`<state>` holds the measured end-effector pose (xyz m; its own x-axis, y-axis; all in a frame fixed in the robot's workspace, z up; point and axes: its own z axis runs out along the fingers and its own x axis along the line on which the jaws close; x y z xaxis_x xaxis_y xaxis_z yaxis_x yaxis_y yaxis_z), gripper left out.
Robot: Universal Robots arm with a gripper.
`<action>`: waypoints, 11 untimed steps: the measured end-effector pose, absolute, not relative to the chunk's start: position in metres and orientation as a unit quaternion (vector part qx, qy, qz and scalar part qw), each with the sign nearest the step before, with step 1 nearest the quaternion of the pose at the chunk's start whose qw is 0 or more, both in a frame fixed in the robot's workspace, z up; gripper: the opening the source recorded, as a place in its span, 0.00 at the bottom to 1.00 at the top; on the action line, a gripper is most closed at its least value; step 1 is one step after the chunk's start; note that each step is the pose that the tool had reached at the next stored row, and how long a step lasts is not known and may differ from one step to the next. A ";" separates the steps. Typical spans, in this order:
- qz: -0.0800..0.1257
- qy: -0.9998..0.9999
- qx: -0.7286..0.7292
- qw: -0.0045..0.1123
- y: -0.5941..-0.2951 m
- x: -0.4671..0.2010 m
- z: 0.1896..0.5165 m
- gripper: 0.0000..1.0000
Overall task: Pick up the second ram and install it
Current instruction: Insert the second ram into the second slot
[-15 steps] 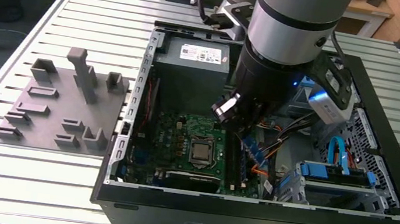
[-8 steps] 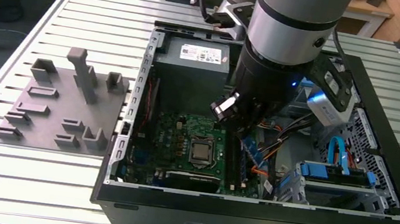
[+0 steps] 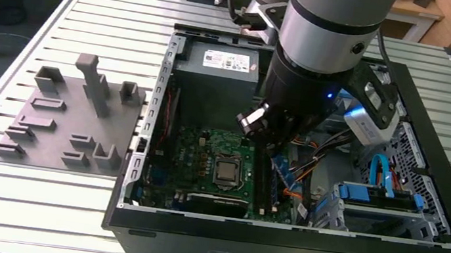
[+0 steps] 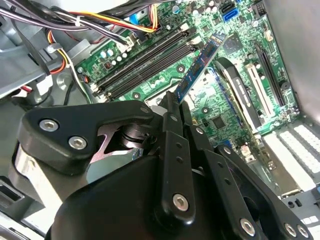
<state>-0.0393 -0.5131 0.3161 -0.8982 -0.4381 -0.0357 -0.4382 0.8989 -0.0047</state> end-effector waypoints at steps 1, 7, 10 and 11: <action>0.002 0.975 -0.222 0.018 -0.513 -0.039 0.316 0.14; 0.001 0.979 -0.203 0.018 -0.513 -0.039 0.316 0.14; 0.001 0.981 -0.193 0.018 -0.513 -0.039 0.316 0.14; 0.001 0.982 -0.190 0.018 -0.513 -0.039 0.316 0.14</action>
<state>-0.0393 -0.5131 0.3159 -0.9270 -0.3734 -0.0357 -0.3735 0.9276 -0.0047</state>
